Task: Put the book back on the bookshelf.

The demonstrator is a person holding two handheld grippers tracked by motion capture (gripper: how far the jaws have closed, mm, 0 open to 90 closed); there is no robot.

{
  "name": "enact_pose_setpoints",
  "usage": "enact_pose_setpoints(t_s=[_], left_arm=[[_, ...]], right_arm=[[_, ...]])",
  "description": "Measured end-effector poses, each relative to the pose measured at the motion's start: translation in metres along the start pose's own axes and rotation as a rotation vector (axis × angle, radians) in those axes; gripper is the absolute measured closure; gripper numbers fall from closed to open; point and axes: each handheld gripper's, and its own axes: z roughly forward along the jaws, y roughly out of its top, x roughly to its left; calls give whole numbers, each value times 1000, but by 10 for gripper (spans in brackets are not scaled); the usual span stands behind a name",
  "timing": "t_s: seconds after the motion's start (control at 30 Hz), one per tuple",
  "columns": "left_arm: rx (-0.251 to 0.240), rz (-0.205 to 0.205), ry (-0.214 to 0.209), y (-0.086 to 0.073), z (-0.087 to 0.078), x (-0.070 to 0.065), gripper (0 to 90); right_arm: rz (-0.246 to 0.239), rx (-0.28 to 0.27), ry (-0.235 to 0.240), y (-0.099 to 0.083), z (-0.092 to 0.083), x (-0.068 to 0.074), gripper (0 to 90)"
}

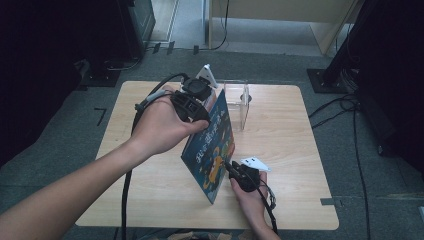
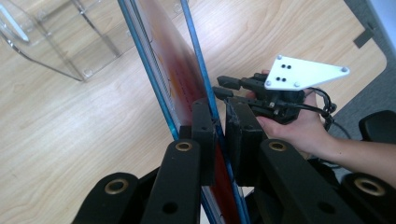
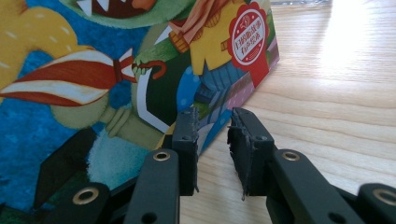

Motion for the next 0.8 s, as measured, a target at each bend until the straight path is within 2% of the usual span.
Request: enact_pose_setpoints(t_s=[0.07, 0.1, 0.13, 0.17, 0.2, 0.33, 0.4, 0.57, 0.67, 0.7, 0.8], left_arm=[[5, 26, 16, 1, -1, -7, 837], [5, 26, 16, 1, -1, -7, 836], [12, 44, 22, 3, -2, -13, 835], [12, 44, 22, 3, -2, -13, 834], [26, 69, 33, 5, -2, -20, 834], [35, 89, 32, 7, -1, -27, 847], [39, 111, 40, 8, 0, -35, 856], [37, 115, 41, 8, 0, -33, 874], [22, 116, 29, 6, 0, -32, 865], [21, 129, 14, 5, -1, -33, 854], [16, 147, 10, 3, -1, -36, 811]], right_arm=[[-4, 1, 6, 0, 1, 2, 715], [-6, 2, 9, 0, 2, 3, 711], [-8, 4, 14, 0, 3, 4, 708], [-7, 7, 19, 0, 3, 5, 703], [-8, 11, 26, 0, 4, 6, 698], [-12, 25, 41, 1, 8, 11, 694], [-18, 30, 45, 2, 11, 16, 689], [-36, 31, 82, 2, 11, 18, 644], [-42, 31, 86, 2, 11, 18, 632], [-42, 32, 90, 2, 11, 17, 628], [-43, 32, 90, 2, 10, 17, 626]])
